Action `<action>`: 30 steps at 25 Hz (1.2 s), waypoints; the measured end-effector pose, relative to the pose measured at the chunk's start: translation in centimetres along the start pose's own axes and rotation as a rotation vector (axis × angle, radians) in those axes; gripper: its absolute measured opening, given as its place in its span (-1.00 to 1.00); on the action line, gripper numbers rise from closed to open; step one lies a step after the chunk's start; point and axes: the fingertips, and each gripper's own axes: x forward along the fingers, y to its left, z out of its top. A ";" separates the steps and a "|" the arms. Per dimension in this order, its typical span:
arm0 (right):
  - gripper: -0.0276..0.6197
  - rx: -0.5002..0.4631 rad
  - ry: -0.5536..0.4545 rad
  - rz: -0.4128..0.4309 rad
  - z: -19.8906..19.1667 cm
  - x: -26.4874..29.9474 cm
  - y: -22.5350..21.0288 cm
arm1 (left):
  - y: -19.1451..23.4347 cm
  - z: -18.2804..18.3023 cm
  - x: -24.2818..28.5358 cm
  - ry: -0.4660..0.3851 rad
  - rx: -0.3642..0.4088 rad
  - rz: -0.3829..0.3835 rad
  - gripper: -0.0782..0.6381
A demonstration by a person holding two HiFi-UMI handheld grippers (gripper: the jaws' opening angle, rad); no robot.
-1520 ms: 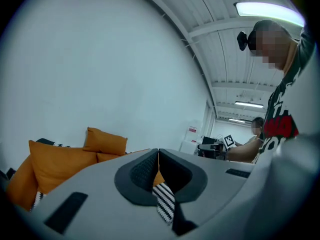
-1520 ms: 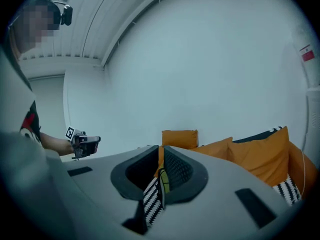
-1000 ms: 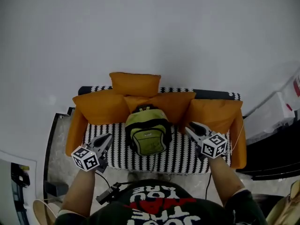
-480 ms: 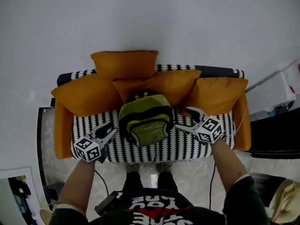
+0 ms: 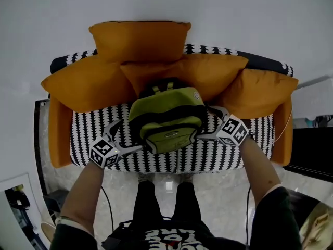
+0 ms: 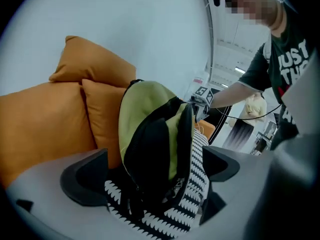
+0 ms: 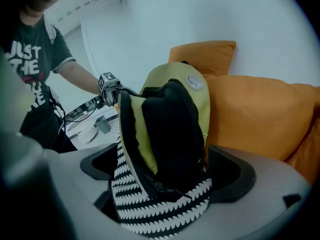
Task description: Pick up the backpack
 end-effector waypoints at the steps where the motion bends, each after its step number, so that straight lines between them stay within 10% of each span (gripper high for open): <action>1: 0.71 -0.010 0.008 0.008 -0.3 0.7 -0.1 | 0.4 -0.3 0.7 0.002 0.009 -0.008 0.83; 14: 0.72 -0.004 -0.121 0.145 1.6 8.8 2.1 | -0.2 -0.4 8.1 -0.195 -0.125 -0.115 0.83; 20: -0.22 0.085 -0.190 0.114 2.2 8.0 2.5 | -1.7 2.4 8.7 -0.266 -0.163 -0.136 -0.09; 30: -0.61 0.111 -0.236 0.103 7.3 3.8 4.8 | -3.2 8.7 4.9 -0.259 -0.159 -0.174 -0.35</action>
